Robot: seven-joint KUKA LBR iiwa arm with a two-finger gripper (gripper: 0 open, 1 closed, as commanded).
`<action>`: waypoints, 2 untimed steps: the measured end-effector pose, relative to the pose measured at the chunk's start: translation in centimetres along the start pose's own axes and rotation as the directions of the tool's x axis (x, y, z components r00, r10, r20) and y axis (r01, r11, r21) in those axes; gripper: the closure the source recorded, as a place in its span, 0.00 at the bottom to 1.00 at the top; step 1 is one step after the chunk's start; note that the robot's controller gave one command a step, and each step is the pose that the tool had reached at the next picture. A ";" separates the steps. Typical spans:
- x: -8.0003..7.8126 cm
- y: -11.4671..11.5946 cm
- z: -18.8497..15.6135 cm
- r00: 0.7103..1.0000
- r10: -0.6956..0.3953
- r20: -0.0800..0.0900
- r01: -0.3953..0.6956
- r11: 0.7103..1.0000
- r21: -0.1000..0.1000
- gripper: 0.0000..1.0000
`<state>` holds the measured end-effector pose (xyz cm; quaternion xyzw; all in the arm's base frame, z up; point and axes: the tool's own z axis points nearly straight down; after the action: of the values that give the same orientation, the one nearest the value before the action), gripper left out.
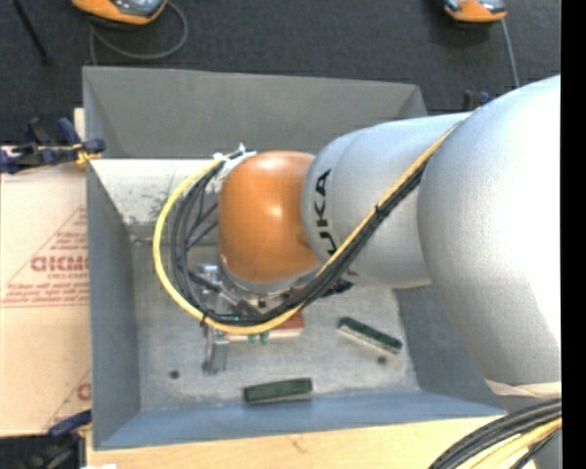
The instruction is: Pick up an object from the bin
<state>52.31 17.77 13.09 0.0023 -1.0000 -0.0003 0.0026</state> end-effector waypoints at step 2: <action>-2.1 -4.4 5.8 0.992 0.123 0.007 -0.123 0.992 -0.003 1.00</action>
Offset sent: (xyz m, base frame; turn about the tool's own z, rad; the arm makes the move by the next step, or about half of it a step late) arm 0.0196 -0.0438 -0.0589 0.1220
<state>54.35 13.38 7.23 -0.0591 -0.9983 -0.0013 -0.0010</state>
